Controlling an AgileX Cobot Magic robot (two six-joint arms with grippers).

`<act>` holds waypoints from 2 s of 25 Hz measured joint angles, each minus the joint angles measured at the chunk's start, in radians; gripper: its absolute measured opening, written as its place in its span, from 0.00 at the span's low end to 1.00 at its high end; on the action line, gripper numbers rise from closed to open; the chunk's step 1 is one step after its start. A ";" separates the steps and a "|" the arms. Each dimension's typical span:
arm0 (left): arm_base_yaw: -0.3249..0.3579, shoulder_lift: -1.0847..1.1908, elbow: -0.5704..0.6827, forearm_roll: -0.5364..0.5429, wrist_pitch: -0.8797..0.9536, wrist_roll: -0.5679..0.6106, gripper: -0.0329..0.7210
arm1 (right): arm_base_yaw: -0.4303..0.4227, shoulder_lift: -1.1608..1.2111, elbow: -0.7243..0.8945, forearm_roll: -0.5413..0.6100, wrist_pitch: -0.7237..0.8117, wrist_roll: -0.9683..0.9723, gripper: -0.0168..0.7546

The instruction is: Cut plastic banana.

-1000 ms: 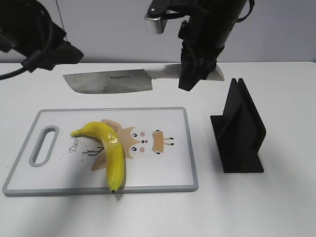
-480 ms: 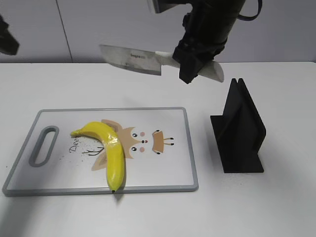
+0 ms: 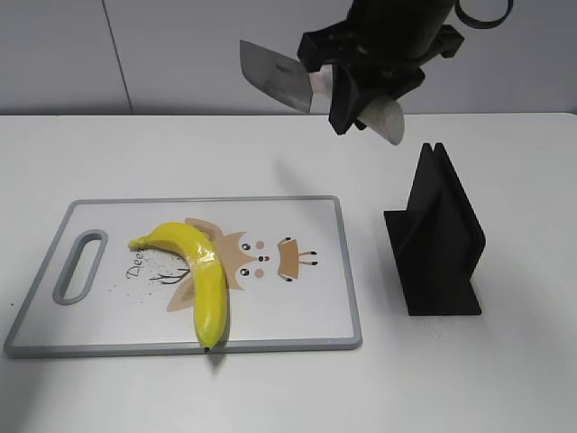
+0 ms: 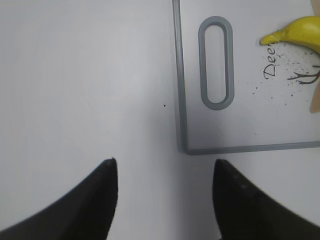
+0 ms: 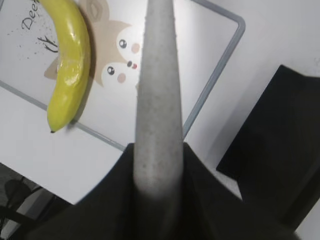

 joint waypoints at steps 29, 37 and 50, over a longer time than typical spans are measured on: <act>0.000 -0.883 0.620 0.021 -0.178 -0.040 0.80 | 0.012 -0.588 0.714 -0.303 -0.270 0.501 0.26; 0.000 -1.165 0.683 0.023 -0.137 -0.041 0.78 | 0.012 -0.589 0.816 -0.353 -0.322 0.559 0.26; -0.008 -1.412 0.687 0.022 -0.128 -0.041 0.76 | 0.012 -0.566 0.843 -0.375 -0.427 0.565 0.26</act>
